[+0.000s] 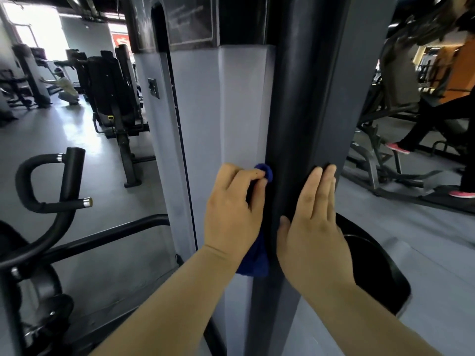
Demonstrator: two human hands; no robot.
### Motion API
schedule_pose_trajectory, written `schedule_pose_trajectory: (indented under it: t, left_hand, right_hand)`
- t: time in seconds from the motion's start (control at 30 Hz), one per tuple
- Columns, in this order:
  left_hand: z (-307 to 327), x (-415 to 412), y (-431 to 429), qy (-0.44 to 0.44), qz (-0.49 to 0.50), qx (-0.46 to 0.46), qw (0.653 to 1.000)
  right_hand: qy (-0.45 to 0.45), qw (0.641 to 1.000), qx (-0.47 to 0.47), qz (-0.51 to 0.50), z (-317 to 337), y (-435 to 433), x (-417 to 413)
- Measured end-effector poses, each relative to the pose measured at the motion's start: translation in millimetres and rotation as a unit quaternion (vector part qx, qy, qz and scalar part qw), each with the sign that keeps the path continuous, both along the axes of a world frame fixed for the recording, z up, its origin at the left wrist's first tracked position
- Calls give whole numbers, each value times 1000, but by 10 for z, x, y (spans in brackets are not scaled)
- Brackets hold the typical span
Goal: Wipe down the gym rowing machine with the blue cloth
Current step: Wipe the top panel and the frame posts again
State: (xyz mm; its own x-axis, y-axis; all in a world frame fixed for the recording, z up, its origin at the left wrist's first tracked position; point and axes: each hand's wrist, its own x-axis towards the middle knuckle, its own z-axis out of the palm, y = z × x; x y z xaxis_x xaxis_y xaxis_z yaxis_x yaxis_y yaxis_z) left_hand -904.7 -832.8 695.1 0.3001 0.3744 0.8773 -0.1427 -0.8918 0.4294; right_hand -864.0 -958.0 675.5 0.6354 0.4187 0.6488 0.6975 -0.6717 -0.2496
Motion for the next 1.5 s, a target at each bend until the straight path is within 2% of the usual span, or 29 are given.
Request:
schedule_pose_trajectory:
  t: [0.17,0.27,0.47,0.53,0.67,0.73,0.87,0.93,1.03,1.13,1.23,1.37,1.5]
  left_hand:
    - [-611,-44,92,39,0,83,996]
    - [-911,-30,106,44,10,97,994]
    - [-1039,102,108,-48,20,84,995]
    - [-1270,144,51,-69,22,50,996]
    - [-2130,73,-9,-33,23,65,997]
    - [-2200,82,2,-26,19,58,998]
    - [-1766,211,-86,-104,3,-22,994]
    - [-1808,251,-117,-124,2,-35,992]
    - [-2340,177,-83,-67,0,-29,997]
    - [-2871,66,-44,-16,9,-2,1000]
    - [-2876,57,0,-6,6,16,1000]
    - [-2625,100,-46,-52,-23,-38,998]
    - [-2990,145,-53,-72,-4,2,997]
  right_hand:
    - [4,997,-79,-25,76,-69,-22]
    - [14,989,-136,-47,68,-11,-98]
    - [-119,962,-218,-113,-165,-58,-124]
    - [-198,937,-240,-162,-306,-80,-71]
    - [-359,846,-295,-261,-617,-86,-17]
    - [-384,832,-298,-270,-728,-91,-2]
    - [-378,847,-291,-234,-986,-73,8]
    - [-368,861,-290,-197,-1137,-67,36]
    - [-340,881,-297,-142,-1360,-93,23]
    - [-353,888,-276,-104,-1750,-126,92]
    - [-346,917,-191,-49,-2162,-104,273]
    - [-321,944,-63,28,-2443,-8,438]
    - [-300,952,26,58,-2659,164,479]
